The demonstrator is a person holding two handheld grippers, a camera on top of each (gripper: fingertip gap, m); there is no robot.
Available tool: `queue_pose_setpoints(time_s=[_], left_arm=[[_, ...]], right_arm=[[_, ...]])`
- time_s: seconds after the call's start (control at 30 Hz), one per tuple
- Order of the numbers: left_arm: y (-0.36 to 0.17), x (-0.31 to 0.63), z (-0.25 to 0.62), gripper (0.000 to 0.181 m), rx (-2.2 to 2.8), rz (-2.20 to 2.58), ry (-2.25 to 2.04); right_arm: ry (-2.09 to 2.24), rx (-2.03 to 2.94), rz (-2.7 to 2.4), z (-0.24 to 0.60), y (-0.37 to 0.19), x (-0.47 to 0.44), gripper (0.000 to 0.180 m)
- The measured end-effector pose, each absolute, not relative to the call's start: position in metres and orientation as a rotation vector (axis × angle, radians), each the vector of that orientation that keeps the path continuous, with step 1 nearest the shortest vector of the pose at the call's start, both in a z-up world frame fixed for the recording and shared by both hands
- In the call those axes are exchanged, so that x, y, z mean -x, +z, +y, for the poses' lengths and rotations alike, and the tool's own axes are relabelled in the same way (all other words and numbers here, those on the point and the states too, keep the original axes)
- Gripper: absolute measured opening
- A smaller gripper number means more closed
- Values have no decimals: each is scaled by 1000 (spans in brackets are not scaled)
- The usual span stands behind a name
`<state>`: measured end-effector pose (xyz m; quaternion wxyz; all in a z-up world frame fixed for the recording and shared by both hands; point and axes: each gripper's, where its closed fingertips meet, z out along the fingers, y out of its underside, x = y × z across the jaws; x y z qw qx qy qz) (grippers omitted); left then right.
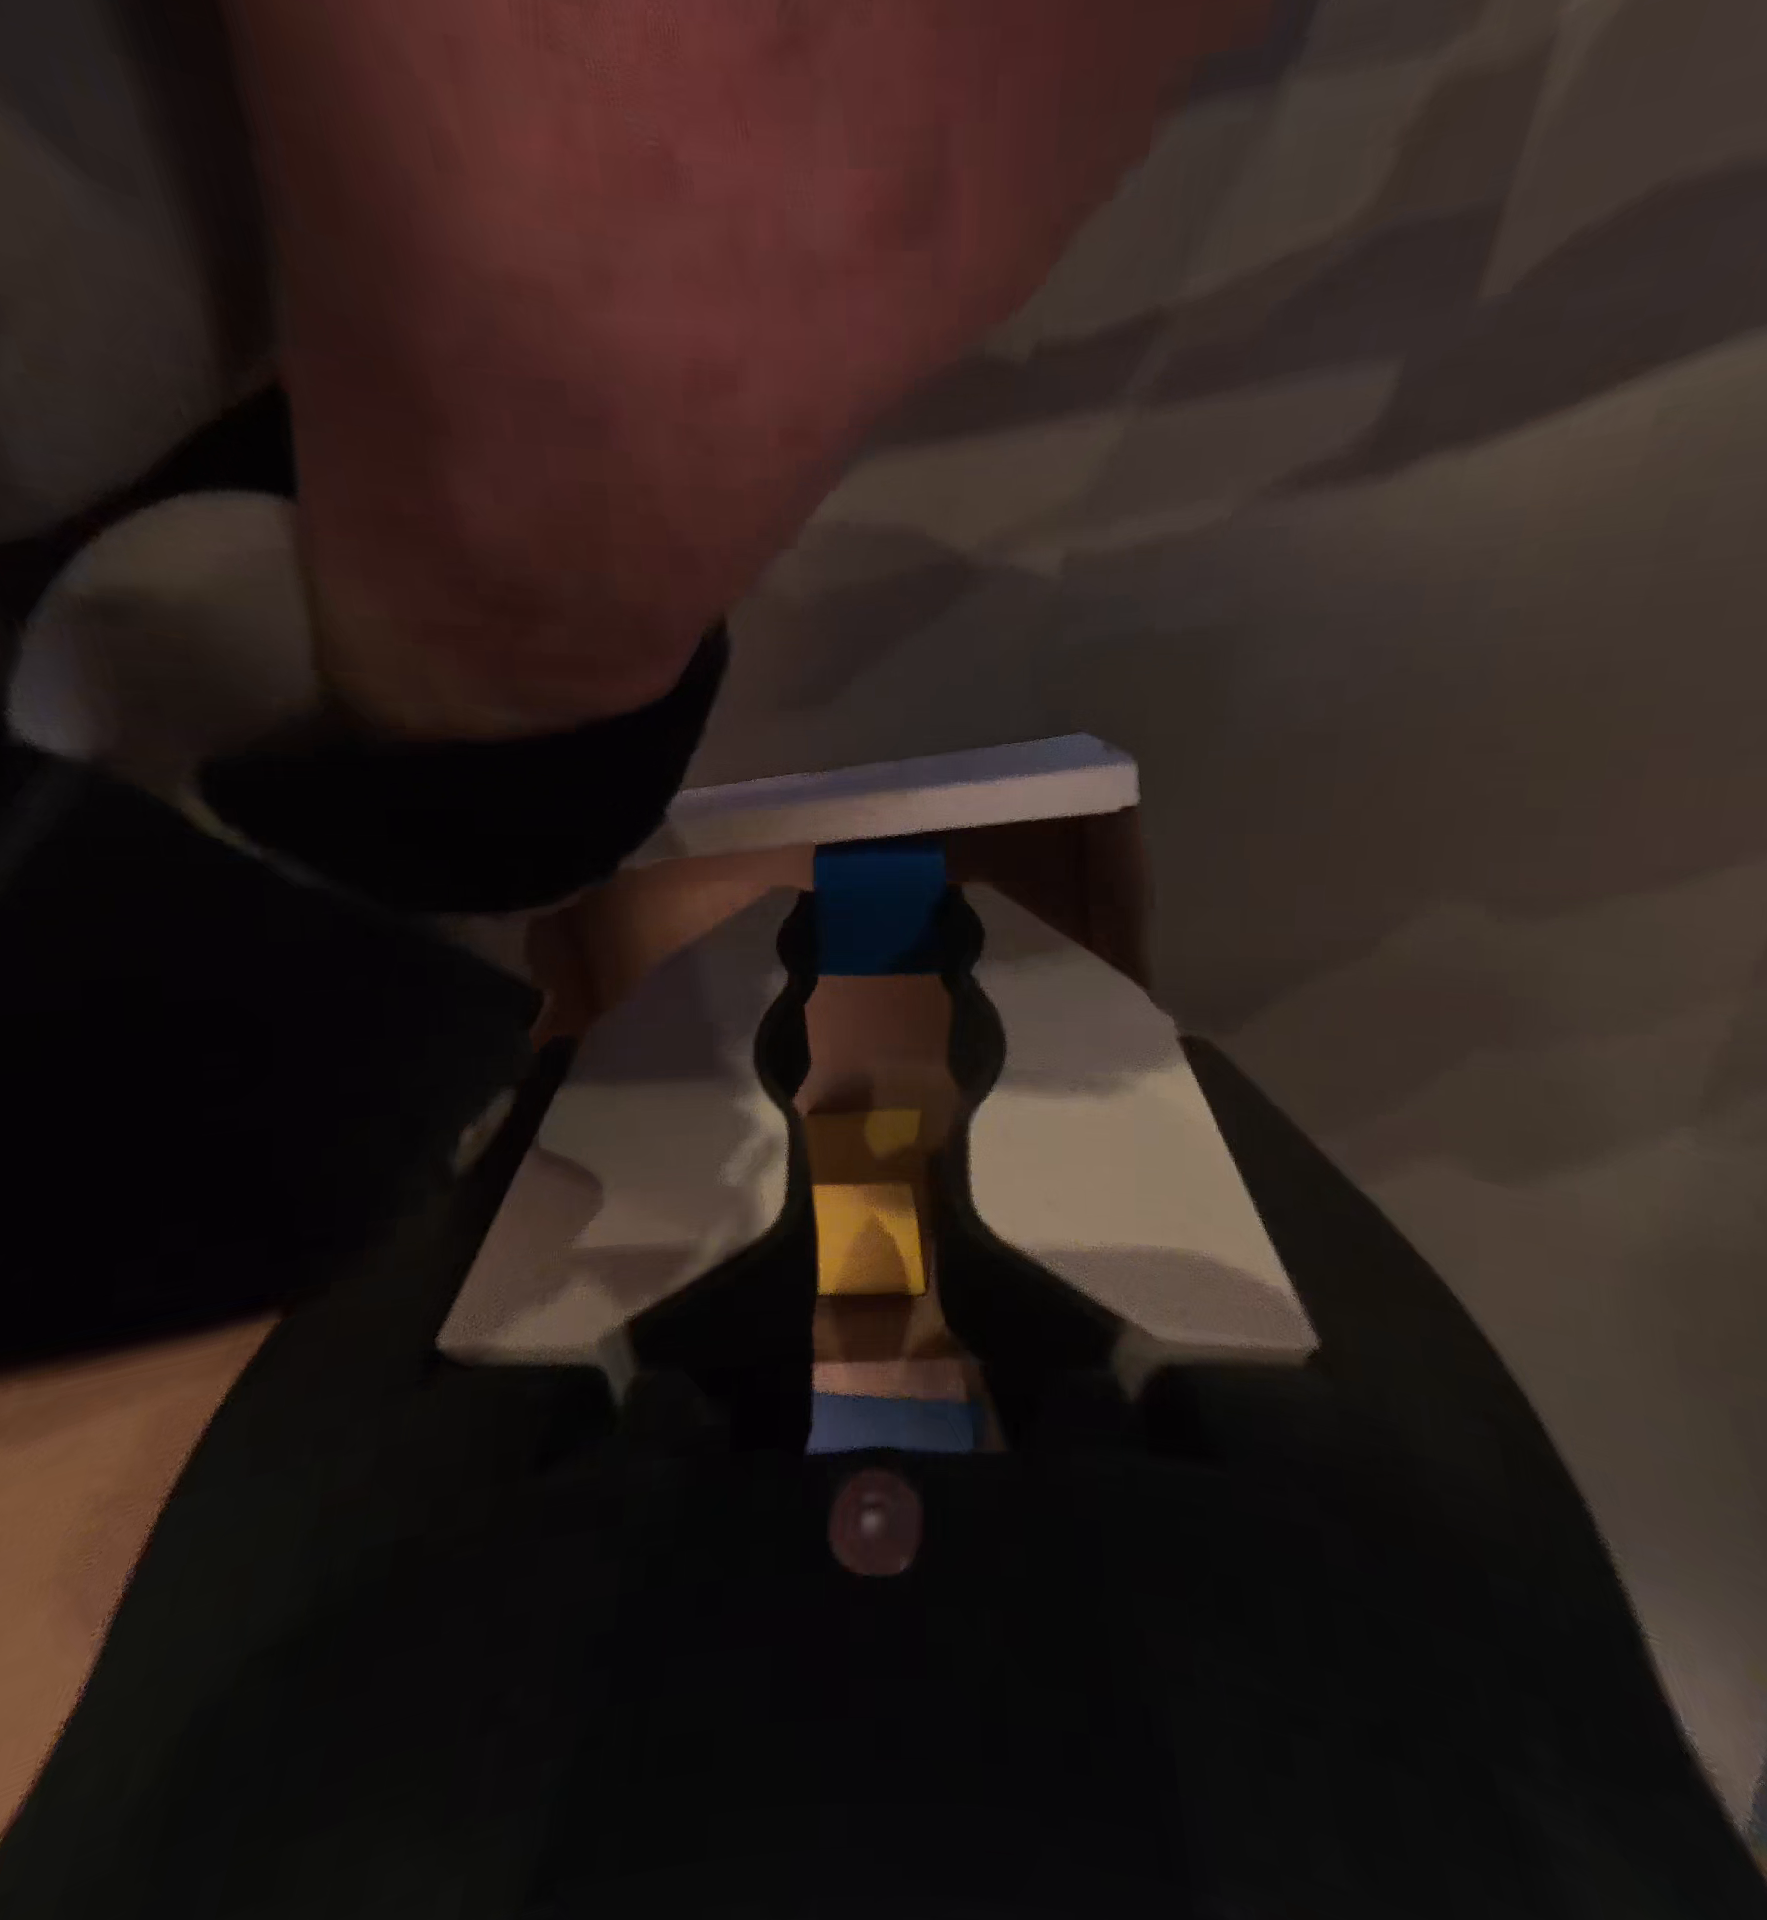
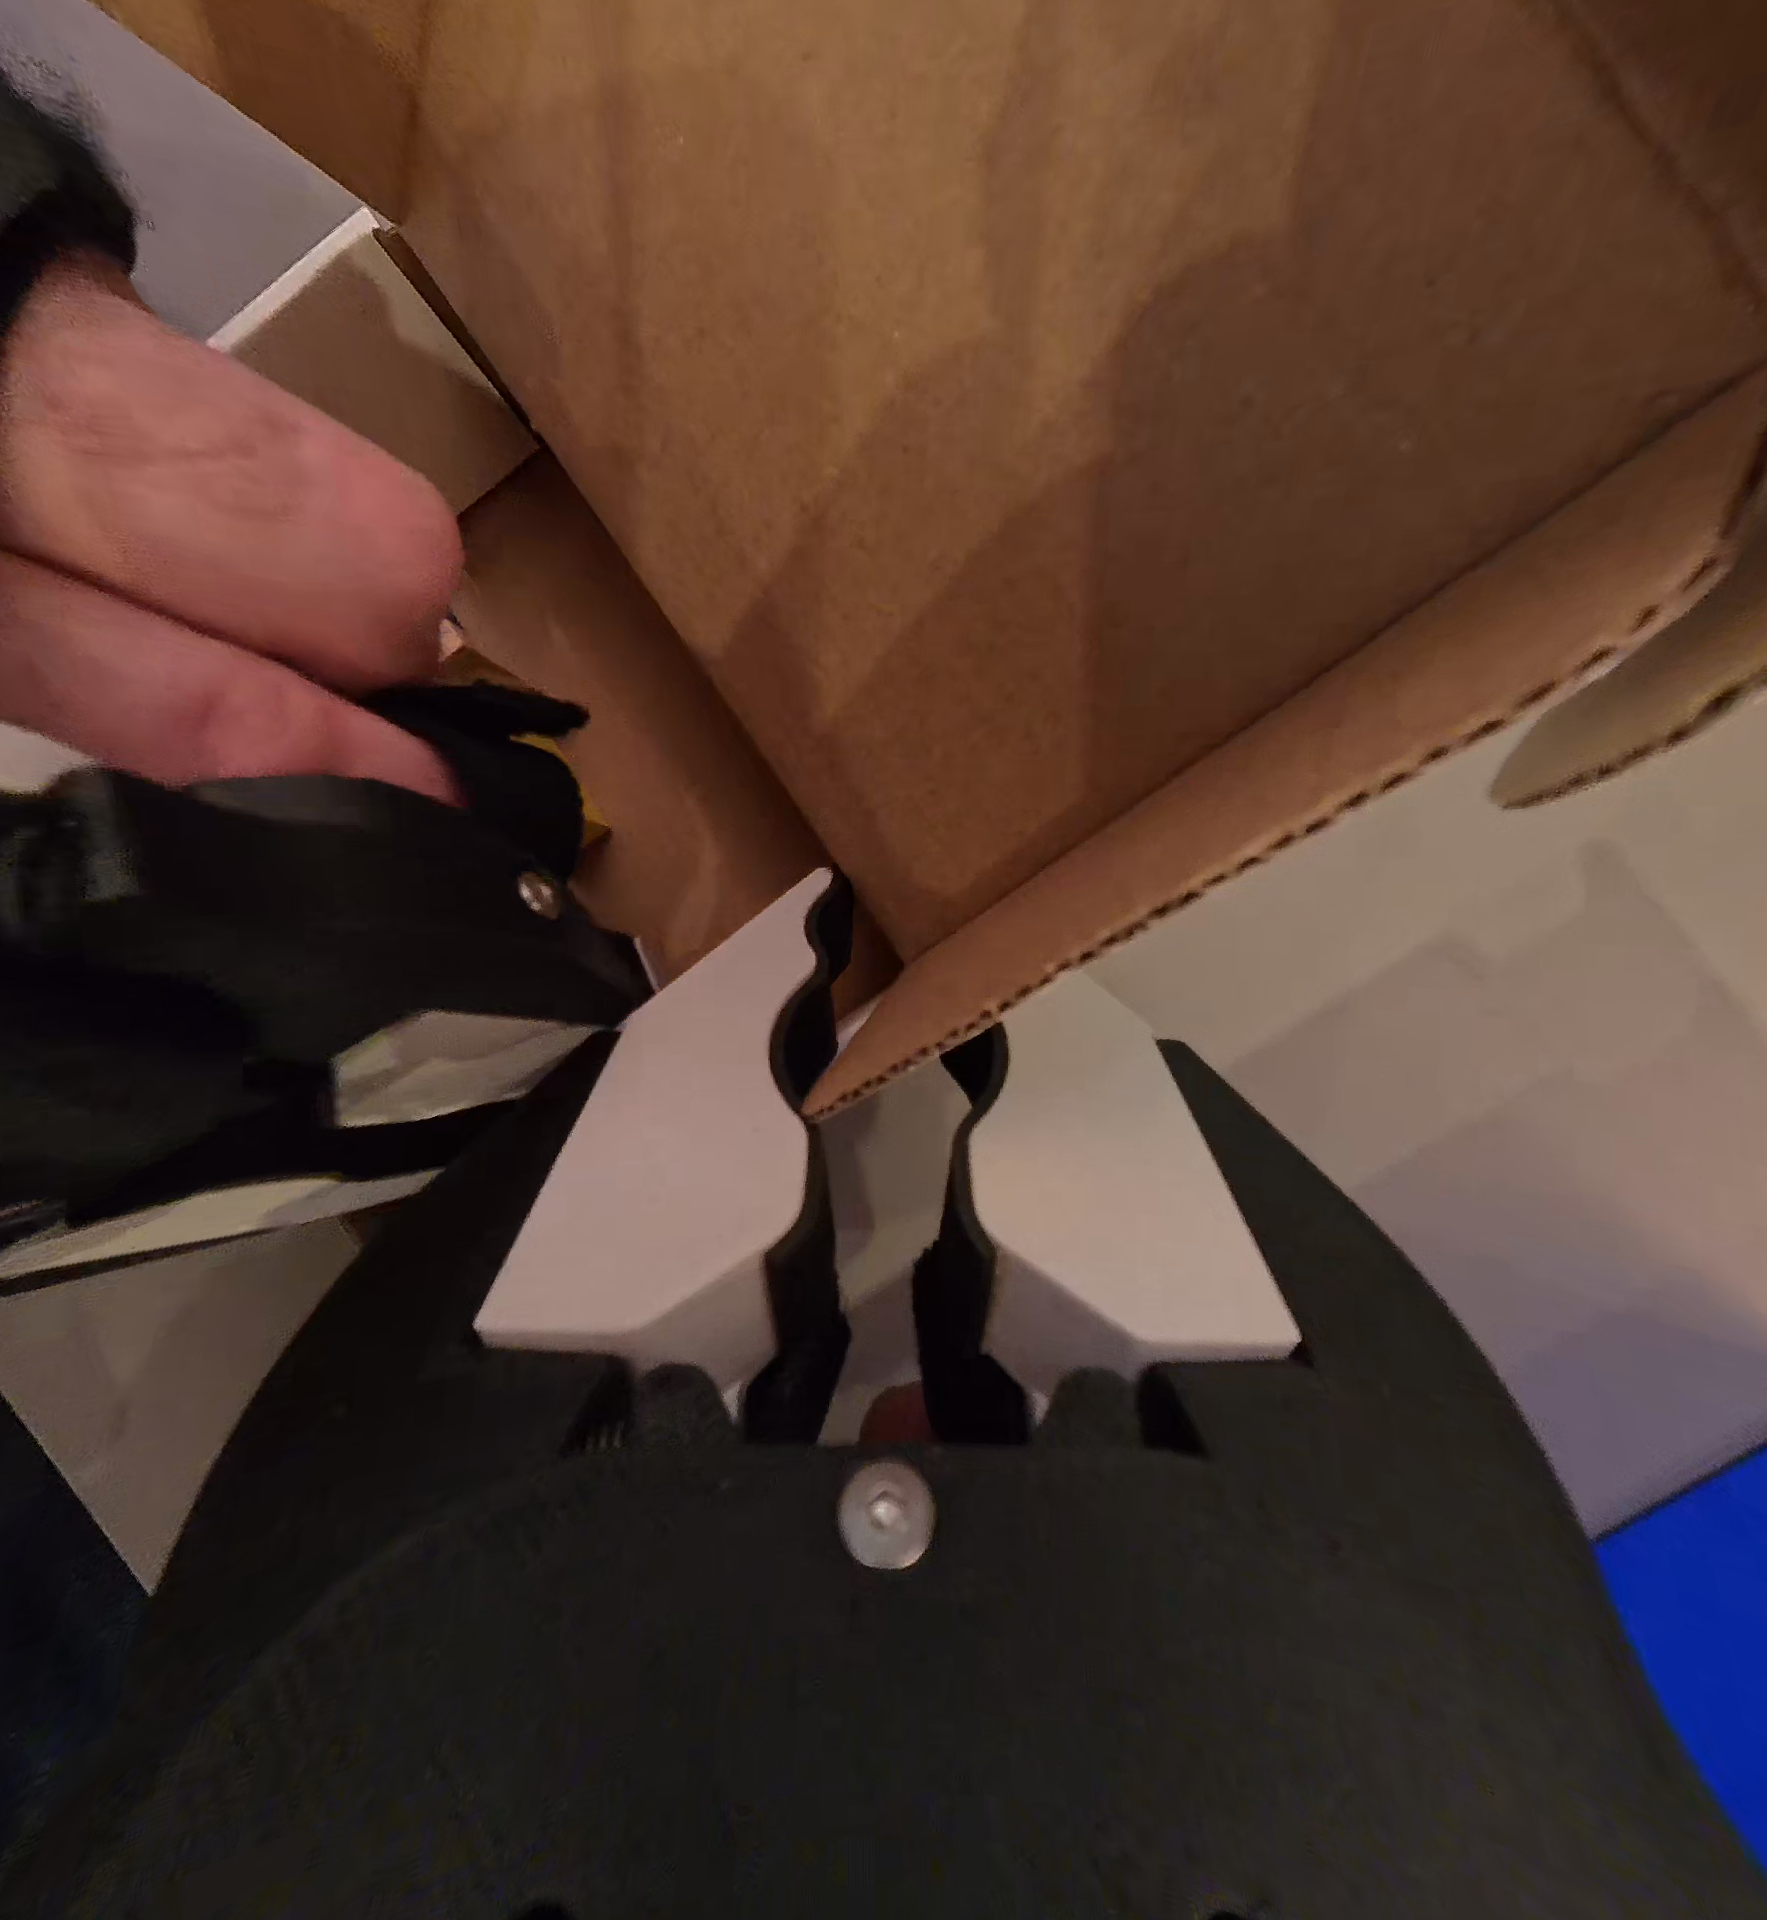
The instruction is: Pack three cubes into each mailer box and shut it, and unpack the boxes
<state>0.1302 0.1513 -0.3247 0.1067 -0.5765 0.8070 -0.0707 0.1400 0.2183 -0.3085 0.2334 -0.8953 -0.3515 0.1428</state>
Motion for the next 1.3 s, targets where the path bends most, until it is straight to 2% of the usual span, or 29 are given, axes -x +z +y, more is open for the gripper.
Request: queue_pose_setpoints(time_s=[0.37,0.57,0.87,1.1,1.13,1.23,1.3], left_arm=[[-332,-126,154,23,1712,2398,-158],[-314,-128,157,48,1698,2277,-265],[-231,-95,149,55,1624,1908,-601],[-147,-27,218,57,1616,1080,-971],[-150,-21,225,56,1642,1023,-1042],[-182,-19,240,76,1774,968,-1128],[-198,-24,246,81,1827,923,-1209]], right_arm=[[391,2463,-963,218,-308,-140,11],[401,2460,-961,218,-308,-139,11],[406,2457,-959,219,-308,-140,11],[394,2456,-968,219,-308,-140,11],[393,2456,-968,219,-308,-140,11],[383,2450,-974,219,-308,-140,11],[387,2443,-975,218,-308,-139,11]])
